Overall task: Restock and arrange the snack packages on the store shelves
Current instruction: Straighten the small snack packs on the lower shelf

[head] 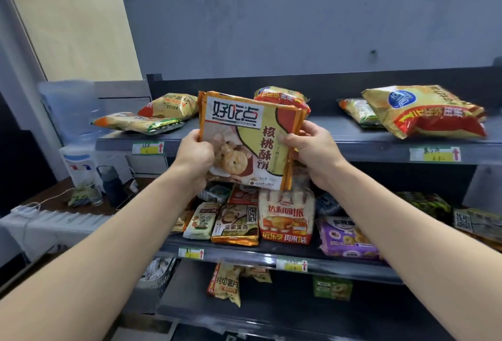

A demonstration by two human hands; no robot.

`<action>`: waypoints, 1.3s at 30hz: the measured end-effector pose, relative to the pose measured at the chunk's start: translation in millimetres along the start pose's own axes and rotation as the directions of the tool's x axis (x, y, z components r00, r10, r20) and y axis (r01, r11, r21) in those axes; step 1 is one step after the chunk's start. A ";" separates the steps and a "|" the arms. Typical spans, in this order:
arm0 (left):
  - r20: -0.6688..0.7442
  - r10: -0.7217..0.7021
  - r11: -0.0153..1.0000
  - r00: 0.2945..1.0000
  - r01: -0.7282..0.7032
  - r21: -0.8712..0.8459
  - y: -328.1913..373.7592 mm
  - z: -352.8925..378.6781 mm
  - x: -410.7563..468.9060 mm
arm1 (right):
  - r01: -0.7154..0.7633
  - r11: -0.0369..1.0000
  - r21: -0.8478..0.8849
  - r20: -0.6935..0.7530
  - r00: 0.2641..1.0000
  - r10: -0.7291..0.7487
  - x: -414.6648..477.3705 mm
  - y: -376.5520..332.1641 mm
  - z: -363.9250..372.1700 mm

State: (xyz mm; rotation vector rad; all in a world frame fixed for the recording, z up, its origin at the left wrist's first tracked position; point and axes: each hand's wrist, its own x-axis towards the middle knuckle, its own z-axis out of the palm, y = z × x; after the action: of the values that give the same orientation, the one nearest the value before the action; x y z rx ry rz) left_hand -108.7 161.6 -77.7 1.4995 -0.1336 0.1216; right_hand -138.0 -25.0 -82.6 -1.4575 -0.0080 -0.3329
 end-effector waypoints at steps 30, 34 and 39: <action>0.603 -0.138 0.988 0.786 0.149 0.031 19.1 227.8 249.5 | 0.067 0.889 -0.452 -0.528 0.784 -0.327 231.3 -49.0 -117.3; 0.567 -0.249 0.966 0.785 0.245 0.085 7.1 237.8 262.9 | -0.043 0.890 -0.455 -0.544 0.804 -0.239 255.2 -39.3 -127.5; 0.435 -0.255 0.967 0.864 0.220 0.131 3.6 224.5 285.0 | -0.084 0.911 -0.404 -0.462 0.878 -0.124 278.6 -28.1 -116.9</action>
State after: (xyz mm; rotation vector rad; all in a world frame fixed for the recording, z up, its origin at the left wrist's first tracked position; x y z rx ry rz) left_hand 168.9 -62.7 -12.6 1.5887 -0.3163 -0.4298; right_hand 98.6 -201.4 -12.1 -1.7590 0.4788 -0.7454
